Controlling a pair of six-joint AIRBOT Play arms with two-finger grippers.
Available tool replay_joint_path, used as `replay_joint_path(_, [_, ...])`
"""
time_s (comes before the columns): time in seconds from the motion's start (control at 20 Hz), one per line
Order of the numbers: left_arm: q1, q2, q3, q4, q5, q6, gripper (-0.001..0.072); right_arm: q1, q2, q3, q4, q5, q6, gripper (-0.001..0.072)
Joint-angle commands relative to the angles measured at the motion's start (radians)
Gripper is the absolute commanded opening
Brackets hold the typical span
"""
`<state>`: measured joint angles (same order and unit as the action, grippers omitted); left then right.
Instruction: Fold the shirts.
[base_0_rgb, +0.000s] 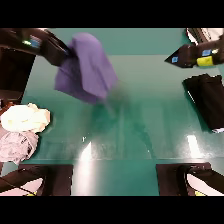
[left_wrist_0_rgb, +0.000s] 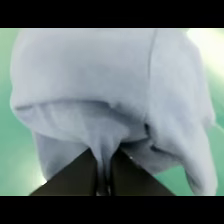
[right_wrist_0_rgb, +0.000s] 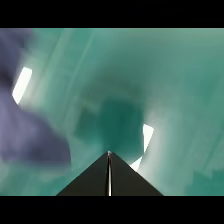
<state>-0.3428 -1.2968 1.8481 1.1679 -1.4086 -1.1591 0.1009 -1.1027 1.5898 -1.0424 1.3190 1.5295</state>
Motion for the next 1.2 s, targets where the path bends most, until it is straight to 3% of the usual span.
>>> replay_joint_path(0.0, [-0.089,-0.114,-0.037,-0.055,-0.008,0.042,0.0026,-0.017,0.001,0.068,0.000,0.002,0.000,0.0016])
replay_joint_path(0.1, [-0.101,-0.220,-0.054,-0.056,0.029,0.035,0.0031,-0.009,0.001,0.075,0.000,0.010,0.000,0.0016])
replay_joint_path(0.2, [-0.088,-0.301,-0.054,-0.050,0.067,-0.032,0.0565,-0.010,0.001,0.074,-0.002,0.038,0.000,0.0016])
replay_joint_path(0.3, [-0.034,-0.305,-0.053,-0.052,0.051,-0.082,0.0579,-0.010,0.001,0.074,-0.008,0.061,-0.001,0.0016])
replay_joint_path(0.45, [0.078,-0.252,-0.064,-0.061,-0.075,-0.105,0.0579,-0.030,0.001,0.074,-0.008,0.061,-0.001,0.0016])
replay_joint_path(0.65, [0.147,-0.135,-0.385,-0.181,-0.082,-0.092,0.0579,-0.028,0.000,0.074,-0.008,0.061,-0.001,0.0016])
replay_joint_path(0.75, [0.144,-0.079,-0.607,-0.240,-0.001,-0.081,0.0580,-0.028,0.000,0.072,-0.008,0.059,-0.001,0.0016])
replay_joint_path(0.9, [0.144,-0.028,-0.883,-0.395,0.161,0.002,0.0580,-0.028,0.000,0.072,-0.008,0.059,-0.001,0.0016])
replay_joint_path(1.05, [0.136,-0.030,-1.038,-0.507,0.297,0.095,0.0579,-0.028,-0.002,0.072,-0.008,0.060,-0.001,0.0017])
replay_joint_path(1.15, [0.100,-0.030,-1.075,-0.507,0.369,0.102,0.0579,-0.028,-0.002,0.072,-0.008,0.060,-0.001,0.0016])
